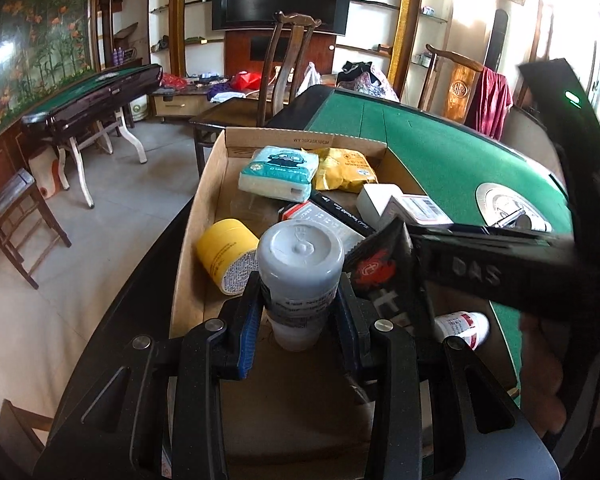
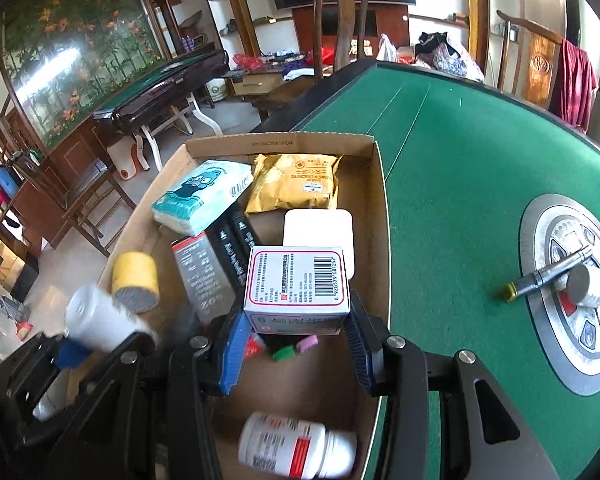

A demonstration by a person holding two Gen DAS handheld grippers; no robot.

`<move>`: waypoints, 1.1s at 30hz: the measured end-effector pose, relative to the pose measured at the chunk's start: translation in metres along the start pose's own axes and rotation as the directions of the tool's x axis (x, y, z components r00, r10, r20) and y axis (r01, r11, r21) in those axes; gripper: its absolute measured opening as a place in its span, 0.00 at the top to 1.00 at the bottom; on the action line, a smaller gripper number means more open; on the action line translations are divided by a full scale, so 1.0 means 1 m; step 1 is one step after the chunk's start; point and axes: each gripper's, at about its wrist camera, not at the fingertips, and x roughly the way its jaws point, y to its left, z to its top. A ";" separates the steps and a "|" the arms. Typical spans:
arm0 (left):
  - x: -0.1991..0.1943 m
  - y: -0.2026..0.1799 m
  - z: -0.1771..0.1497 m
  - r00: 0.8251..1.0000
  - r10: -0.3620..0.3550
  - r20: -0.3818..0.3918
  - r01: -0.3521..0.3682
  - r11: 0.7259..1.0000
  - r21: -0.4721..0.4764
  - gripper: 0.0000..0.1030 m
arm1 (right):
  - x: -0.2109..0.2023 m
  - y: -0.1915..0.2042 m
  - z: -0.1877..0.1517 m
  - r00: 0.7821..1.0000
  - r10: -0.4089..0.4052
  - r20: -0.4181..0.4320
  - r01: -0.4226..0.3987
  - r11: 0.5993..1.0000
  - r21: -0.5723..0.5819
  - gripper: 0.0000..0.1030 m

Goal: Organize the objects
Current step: 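Carry the white bottle toward the box with the left tool while the right tool drops the medicine box in, then lower the white bottle into the box and open the left tool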

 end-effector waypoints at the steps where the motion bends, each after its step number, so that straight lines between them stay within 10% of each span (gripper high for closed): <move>1: 0.000 -0.001 0.000 1.000 0.003 0.002 -0.003 1.000 0.006 0.67 | 0.003 0.000 0.002 1.000 -0.002 -0.007 0.002 1.000 -0.001 0.57; 33: 0.005 0.001 -0.004 1.000 0.005 0.016 -0.005 1.000 0.005 0.67 | -0.002 -0.005 0.010 1.000 0.025 -0.002 -0.025 1.000 -0.018 0.54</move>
